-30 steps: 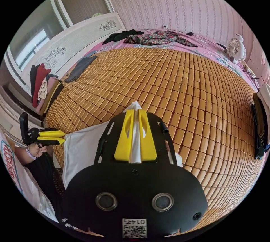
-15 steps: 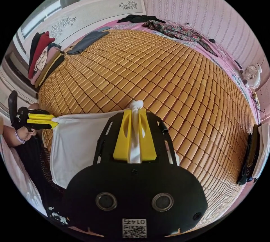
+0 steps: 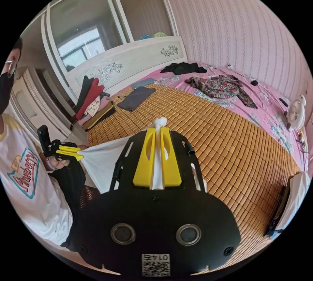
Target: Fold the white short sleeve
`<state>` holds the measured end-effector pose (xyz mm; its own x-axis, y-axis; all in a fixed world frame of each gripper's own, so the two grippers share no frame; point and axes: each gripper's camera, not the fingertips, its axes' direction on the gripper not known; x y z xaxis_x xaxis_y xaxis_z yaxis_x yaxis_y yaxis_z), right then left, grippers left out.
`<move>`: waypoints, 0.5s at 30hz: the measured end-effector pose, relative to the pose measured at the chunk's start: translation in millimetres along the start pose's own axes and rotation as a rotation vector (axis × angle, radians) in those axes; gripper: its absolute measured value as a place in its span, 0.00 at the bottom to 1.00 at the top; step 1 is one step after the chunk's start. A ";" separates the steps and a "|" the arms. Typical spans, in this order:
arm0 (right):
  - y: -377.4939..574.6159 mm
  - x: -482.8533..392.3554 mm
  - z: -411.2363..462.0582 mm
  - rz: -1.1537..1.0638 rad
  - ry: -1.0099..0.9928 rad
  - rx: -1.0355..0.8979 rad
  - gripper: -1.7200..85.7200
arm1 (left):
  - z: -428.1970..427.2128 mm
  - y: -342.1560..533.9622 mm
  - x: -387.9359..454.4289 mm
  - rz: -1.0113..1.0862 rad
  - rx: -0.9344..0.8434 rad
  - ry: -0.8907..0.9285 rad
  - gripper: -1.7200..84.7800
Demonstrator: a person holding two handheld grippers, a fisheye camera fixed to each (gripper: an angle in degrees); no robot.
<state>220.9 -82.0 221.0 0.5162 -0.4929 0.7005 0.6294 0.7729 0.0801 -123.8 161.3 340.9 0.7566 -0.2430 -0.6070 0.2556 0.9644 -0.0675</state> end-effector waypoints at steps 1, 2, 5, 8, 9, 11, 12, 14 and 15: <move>-34.9 -9.0 11.9 -0.073 -0.021 -0.010 0.04 | -3.3 -2.1 -8.5 -0.018 0.020 -0.015 0.03; -73.9 -20.8 27.7 -0.154 -0.040 -0.022 0.04 | -9.6 -6.4 -27.8 -0.054 0.059 -0.054 0.03; -184.2 -61.2 86.3 -0.340 -0.066 -0.060 0.05 | -28.5 -20.3 -86.6 -0.163 0.171 -0.192 0.04; -293.6 -116.8 172.0 -0.390 -0.066 -0.087 0.07 | -42.4 -30.2 -172.0 -0.406 0.287 -0.321 0.06; -311.2 -127.5 191.7 -0.385 -0.060 -0.096 0.08 | -40.0 -30.2 -212.9 -0.507 0.281 -0.316 0.08; -360.7 -152.9 273.2 -0.276 -0.023 -0.223 0.14 | -32.1 -22.9 -264.7 -0.628 0.226 -0.325 0.11; -366.3 -153.8 290.6 -0.212 -0.021 -0.260 0.15 | -28.2 -14.8 -284.7 -0.668 0.192 -0.341 0.12; -352.6 -153.5 335.3 -0.056 -0.079 -0.314 0.17 | -23.8 -0.6 -294.8 -0.674 0.154 -0.361 0.12; -342.3 -153.0 340.9 -0.043 -0.079 -0.310 0.17 | -21.1 9.7 -291.6 -0.650 0.138 -0.350 0.12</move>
<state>-271.6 -134.9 328.1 0.4465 -0.4801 0.7550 0.8028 0.5877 -0.1010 -354.6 243.7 500.5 0.5684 -0.8005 -0.1902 0.7722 0.5988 -0.2125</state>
